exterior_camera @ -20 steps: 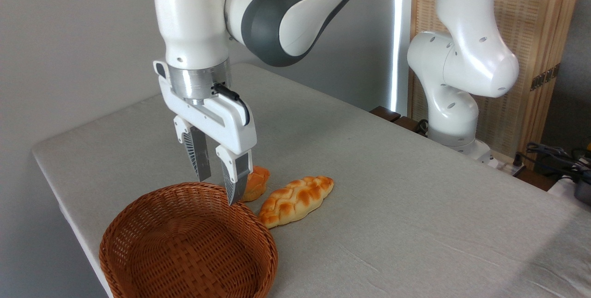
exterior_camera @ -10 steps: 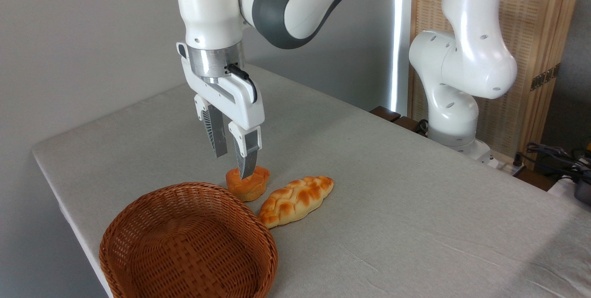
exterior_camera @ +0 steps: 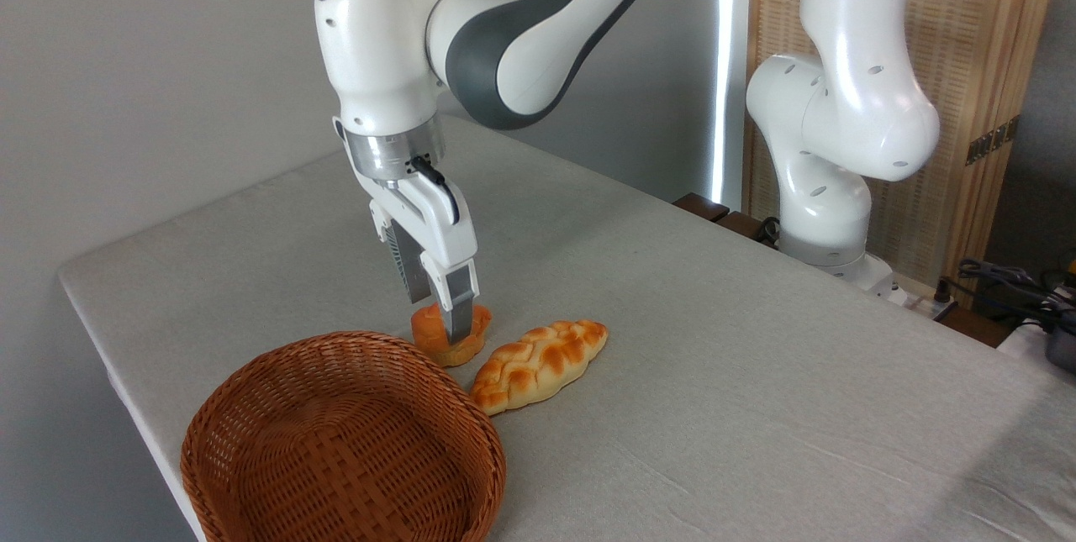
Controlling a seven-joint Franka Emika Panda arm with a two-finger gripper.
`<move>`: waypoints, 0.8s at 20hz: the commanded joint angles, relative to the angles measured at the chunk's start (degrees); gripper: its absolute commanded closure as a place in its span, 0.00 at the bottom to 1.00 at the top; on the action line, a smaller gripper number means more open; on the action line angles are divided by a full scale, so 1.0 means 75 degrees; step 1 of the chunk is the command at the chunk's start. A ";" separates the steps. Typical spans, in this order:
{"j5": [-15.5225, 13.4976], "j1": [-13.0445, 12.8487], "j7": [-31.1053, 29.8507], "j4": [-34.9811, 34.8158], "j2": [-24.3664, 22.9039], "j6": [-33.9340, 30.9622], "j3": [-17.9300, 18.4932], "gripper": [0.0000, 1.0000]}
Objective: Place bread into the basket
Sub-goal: 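Close the gripper on the small round bun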
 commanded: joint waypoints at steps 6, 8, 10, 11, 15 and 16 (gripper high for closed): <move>0.0092 -0.0042 0.0182 -0.0026 0.0171 0.0132 0.0081 0.00; 0.0092 -0.0042 0.0182 -0.0026 0.0252 0.0156 0.0081 0.00; 0.0092 -0.0042 0.0194 -0.0015 0.0323 0.0156 0.0081 0.00; 0.0092 -0.0042 0.0206 -0.0015 0.0323 0.0156 0.0081 0.01; 0.0092 -0.0054 0.0486 -0.0015 0.0323 0.0144 0.0081 0.63; 0.0092 -0.0054 0.0487 -0.0015 0.0323 0.0144 0.0081 0.63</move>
